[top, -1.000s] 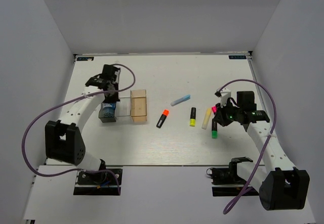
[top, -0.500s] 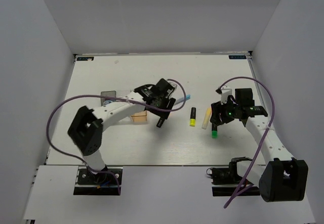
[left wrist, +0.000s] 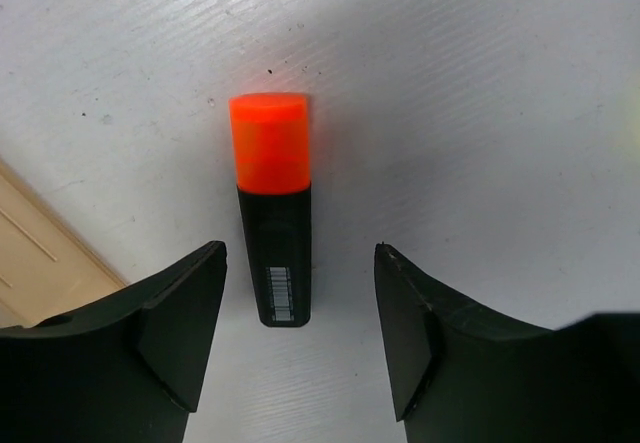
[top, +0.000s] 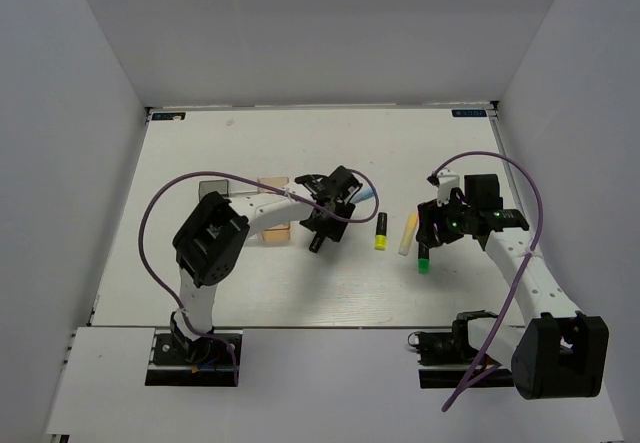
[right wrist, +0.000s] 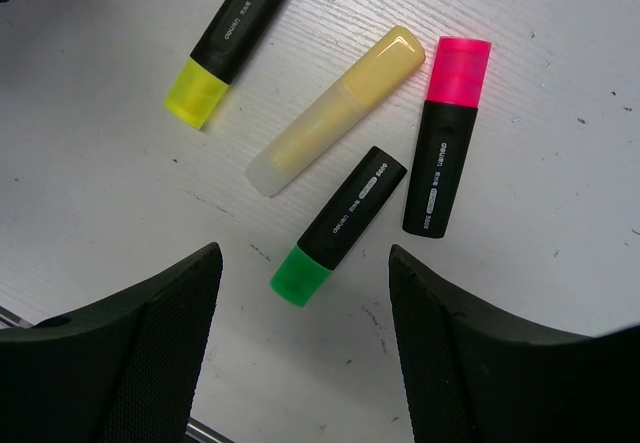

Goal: Sort the stationery into containers
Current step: Grab a piece of stationery with the left arm, then place the stationery into the container

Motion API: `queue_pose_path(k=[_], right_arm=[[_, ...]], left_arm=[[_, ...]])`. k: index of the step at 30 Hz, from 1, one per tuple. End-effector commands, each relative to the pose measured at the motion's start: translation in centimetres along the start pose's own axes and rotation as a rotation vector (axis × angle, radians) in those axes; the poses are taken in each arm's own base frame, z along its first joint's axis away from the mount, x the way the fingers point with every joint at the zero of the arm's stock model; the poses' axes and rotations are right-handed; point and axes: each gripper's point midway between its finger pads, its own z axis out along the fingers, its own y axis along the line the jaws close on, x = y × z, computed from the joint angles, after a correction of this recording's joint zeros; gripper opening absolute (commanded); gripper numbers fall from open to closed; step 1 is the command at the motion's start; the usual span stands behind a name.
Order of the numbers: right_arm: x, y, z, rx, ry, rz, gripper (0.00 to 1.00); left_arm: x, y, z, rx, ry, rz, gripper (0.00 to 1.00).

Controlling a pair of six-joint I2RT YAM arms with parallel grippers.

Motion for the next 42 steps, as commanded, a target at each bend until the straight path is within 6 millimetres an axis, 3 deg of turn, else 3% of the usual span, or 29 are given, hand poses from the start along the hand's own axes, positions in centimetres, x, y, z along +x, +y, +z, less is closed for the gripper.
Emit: queue_pose_path(k=[1,3,7,13,14,15,16,18,19,21,22,24,25,26,27,28,29,30,32,33,34,35,38,42], right_arm=[[-1.5,-0.3,-0.5,0.012,-0.038,-0.014,0.70],[-1.5,-0.3,-0.6,0.014,-0.040,-0.016,0.70],[-1.5,-0.3,-0.6,0.014,-0.039,-0.017,0.70],[-1.4,-0.2,-0.6,0.011,-0.037,-0.015,0.70],[-1.4,-0.2,-0.6,0.010,-0.036,-0.012,0.70],[-1.3,-0.3,-0.6,0.011,-0.037,-0.011,0.70],[-1.4,-0.2,-0.6,0.007,-0.037,-0.012,0.70],[-1.4,-0.2,-0.6,0.007,-0.037,-0.013,0.70],[-1.4,-0.1,-0.6,0.004,-0.038,-0.015,0.72],[-1.3,-0.1,-0.5,-0.001,-0.035,-0.025,0.91],[-1.3,0.0,-0.5,-0.006,-0.034,-0.036,0.91],[-1.2,0.1,-0.5,-0.012,-0.030,-0.039,0.91],[-1.2,0.2,-0.5,-0.020,-0.026,-0.038,0.83],[-1.3,0.4,-0.5,-0.033,-0.030,-0.040,0.73],[-1.1,0.5,-0.5,-0.038,-0.028,-0.038,0.39],[-1.2,0.5,-0.5,-0.040,-0.032,-0.037,0.19],[-1.2,0.6,-0.6,-0.039,-0.032,-0.041,0.05],[-1.3,0.6,-0.7,-0.036,-0.038,-0.040,0.00],[-1.3,0.5,-0.6,-0.035,-0.034,-0.039,0.00],[-1.3,0.6,-0.6,-0.038,-0.035,-0.042,0.09],[-1.2,0.5,-0.6,-0.036,-0.031,-0.037,0.41],[-1.3,0.7,-0.6,-0.044,-0.034,-0.045,0.47],[-1.4,0.8,-0.6,-0.051,-0.034,-0.044,0.51],[-1.3,0.8,-0.6,-0.053,-0.033,-0.042,0.46]], left_arm=[[-0.3,0.7,0.4,-0.017,-0.018,-0.033,0.71],[0.4,1.0,1.1,-0.012,0.005,-0.049,0.68],[0.7,1.2,1.7,0.000,-0.004,-0.067,0.50],[1.8,1.7,2.5,-0.023,0.031,-0.064,0.47],[1.8,1.7,2.6,-0.023,0.031,-0.068,0.43],[2.1,1.8,2.7,-0.025,0.040,-0.067,0.30],[2.3,1.7,2.7,-0.024,0.045,-0.066,0.25],[2.1,1.4,2.2,-0.013,0.031,-0.062,0.14],[1.2,1.1,1.0,0.001,-0.004,-0.060,0.11],[0.0,0.3,-0.5,0.030,-0.056,-0.040,0.08],[-1.4,0.1,-2.6,0.050,-0.115,-0.041,0.08],[-3.0,-0.1,-4.3,0.068,-0.166,-0.041,0.07],[-3.8,0.8,-6.2,0.068,-0.201,-0.062,0.07],[-4.1,1.1,-6.9,0.070,-0.216,-0.084,0.06],[-4.3,1.6,-7.9,0.073,-0.239,-0.101,0.06],[-4.8,3.0,-8.8,0.080,-0.256,-0.152,0.06],[-4.8,3.7,-9.6,0.083,-0.276,-0.176,0.06],[-5.2,5.6,-9.9,0.067,-0.295,-0.226,0.04],[-4.7,7.8,-11.0,0.029,-0.325,-0.279,0.04],[-4.4,9.5,-11.0,-0.002,-0.323,-0.322,0.04],[-3.9,11.7,-11.1,-0.043,-0.311,-0.371,0.04],[-3.5,13.8,-11.4,-0.077,-0.313,-0.413,0.04],[-2.0,18.0,-11.3,-0.156,-0.265,-0.483,0.04],[-0.7,20.8,-10.4,-0.213,-0.205,-0.476,0.04]])
